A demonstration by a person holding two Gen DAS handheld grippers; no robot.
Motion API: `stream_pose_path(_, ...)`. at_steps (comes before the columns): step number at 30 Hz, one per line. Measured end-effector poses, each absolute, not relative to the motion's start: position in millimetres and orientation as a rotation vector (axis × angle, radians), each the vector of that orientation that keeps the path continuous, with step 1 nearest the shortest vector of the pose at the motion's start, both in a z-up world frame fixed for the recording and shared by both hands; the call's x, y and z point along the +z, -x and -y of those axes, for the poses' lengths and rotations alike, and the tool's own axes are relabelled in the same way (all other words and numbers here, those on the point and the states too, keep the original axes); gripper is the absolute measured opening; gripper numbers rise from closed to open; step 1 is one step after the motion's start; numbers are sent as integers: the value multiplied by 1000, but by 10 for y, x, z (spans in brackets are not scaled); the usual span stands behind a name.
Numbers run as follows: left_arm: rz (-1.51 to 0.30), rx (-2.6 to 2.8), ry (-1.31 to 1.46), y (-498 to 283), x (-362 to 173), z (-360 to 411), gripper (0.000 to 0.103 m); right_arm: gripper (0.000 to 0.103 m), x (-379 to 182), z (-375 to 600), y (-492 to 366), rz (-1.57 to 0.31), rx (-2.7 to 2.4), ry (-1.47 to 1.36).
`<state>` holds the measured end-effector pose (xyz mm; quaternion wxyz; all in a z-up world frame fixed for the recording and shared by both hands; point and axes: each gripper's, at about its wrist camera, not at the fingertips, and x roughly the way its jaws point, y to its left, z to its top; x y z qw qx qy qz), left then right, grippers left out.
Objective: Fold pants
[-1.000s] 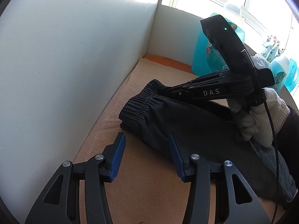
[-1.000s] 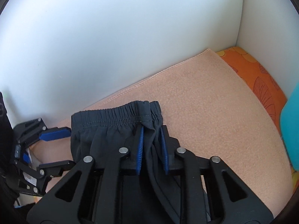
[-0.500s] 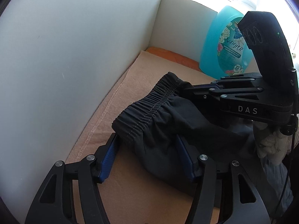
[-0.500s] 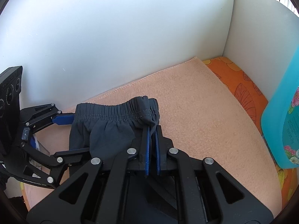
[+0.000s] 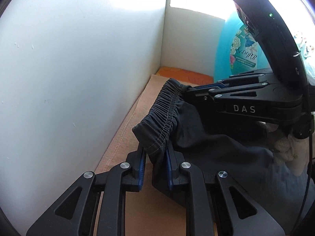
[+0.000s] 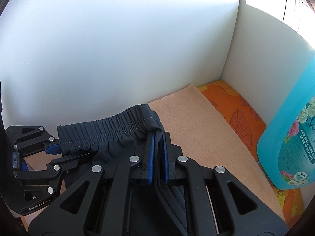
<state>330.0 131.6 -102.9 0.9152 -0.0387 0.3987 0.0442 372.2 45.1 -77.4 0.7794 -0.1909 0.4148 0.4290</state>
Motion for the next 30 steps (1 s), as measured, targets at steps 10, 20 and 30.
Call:
stream_pose_path(10, -785, 121, -8, -3108, -902, -1184, 42, 32, -41, 1008, -3324, -804, 726, 273)
stream_pose_path(20, -661, -62, -30, -2304, -292, -610, 56, 49, 483, 3111, -1863, -725, 364, 109)
stream_pose_path(30, -642, -468, -161, -1529, -203, 944, 56, 52, 10, 5286, -339, -774, -54, -184)
